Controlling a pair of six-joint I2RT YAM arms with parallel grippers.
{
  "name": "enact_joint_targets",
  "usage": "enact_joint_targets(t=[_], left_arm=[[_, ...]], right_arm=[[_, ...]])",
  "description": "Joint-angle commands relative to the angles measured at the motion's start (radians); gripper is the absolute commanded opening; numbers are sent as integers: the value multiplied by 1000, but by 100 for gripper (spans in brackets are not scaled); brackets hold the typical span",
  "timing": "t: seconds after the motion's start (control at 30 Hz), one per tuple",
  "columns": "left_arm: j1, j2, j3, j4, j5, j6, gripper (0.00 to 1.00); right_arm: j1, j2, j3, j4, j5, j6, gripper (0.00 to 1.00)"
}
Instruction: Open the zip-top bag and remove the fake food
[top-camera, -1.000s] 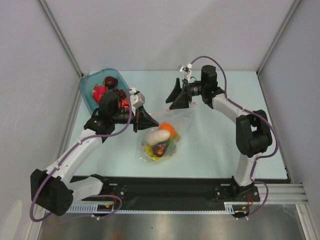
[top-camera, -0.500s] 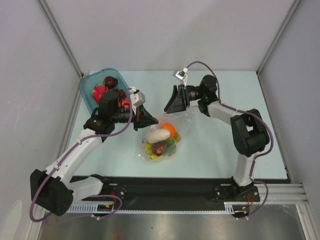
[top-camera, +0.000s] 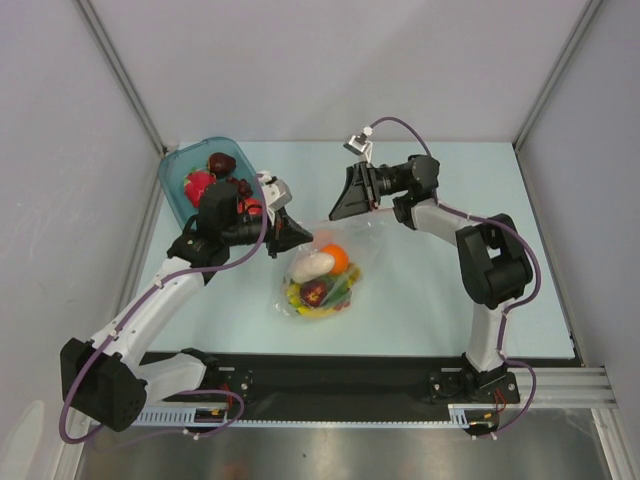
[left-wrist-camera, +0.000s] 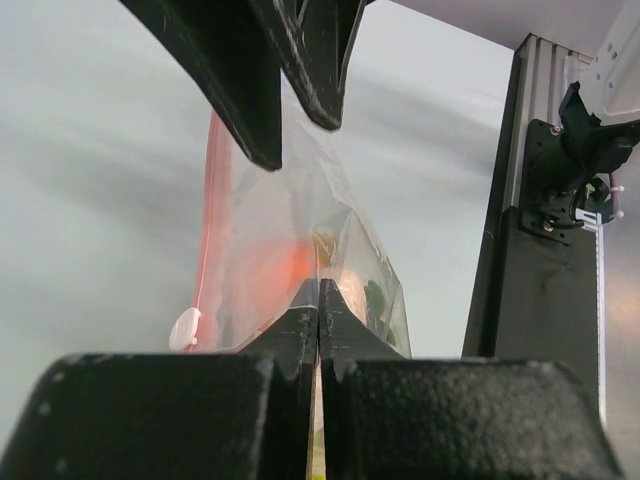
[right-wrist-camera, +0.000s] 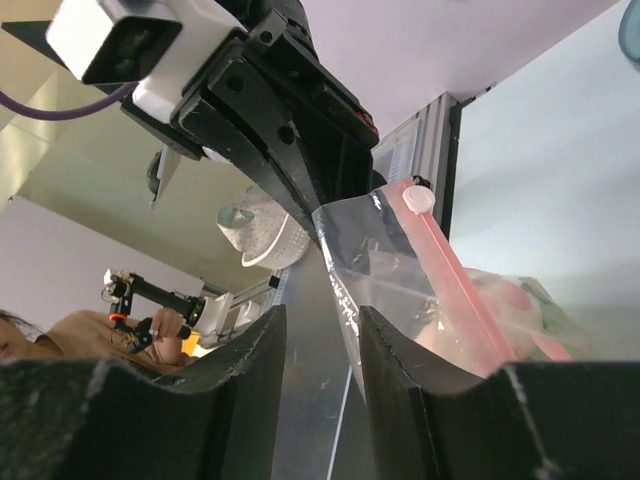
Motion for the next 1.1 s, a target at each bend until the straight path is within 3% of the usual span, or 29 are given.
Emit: enact_joint_targets(t=[0.0, 0.17, 0.23, 0.3, 0.37, 0.4, 0.5, 0.57, 0.63, 0.83, 1.07], left_arm=[[-8, -5, 40, 15, -18, 12, 0], [-8, 9, 40, 20, -20, 10, 0], [-8, 12, 42, 18, -21, 10, 0], [-8, 14, 42, 20, -20, 9, 0], [-8, 12, 40, 23, -18, 7, 0], [-8, 12, 40, 23, -18, 6, 0], [-8, 14, 43, 22, -21, 0, 0], [-8, 14, 49, 15, -26, 0, 0], [-8, 14, 57, 8, -29, 1, 0], [-8, 14, 75, -6, -38, 3, 0], [-8, 15, 83, -12, -34, 0, 0]], right_arm=[[-28, -58, 55, 318, -110, 67, 41], [-48, -118, 90, 318, -101, 131, 50], [-53, -147, 111, 319, -104, 156, 58], [-60, -162, 160, 319, -120, 195, 76], [-73, -173, 218, 319, -127, 231, 86], [-79, -170, 248, 319, -132, 248, 99], [-125, -127, 387, 318, -112, 315, 100], [-157, -57, 543, 318, -83, 491, 100], [-165, -8, 671, 319, -104, 557, 100], [-179, 29, 952, 313, -138, 677, 100], [-182, -173, 822, 278, -91, 639, 100]])
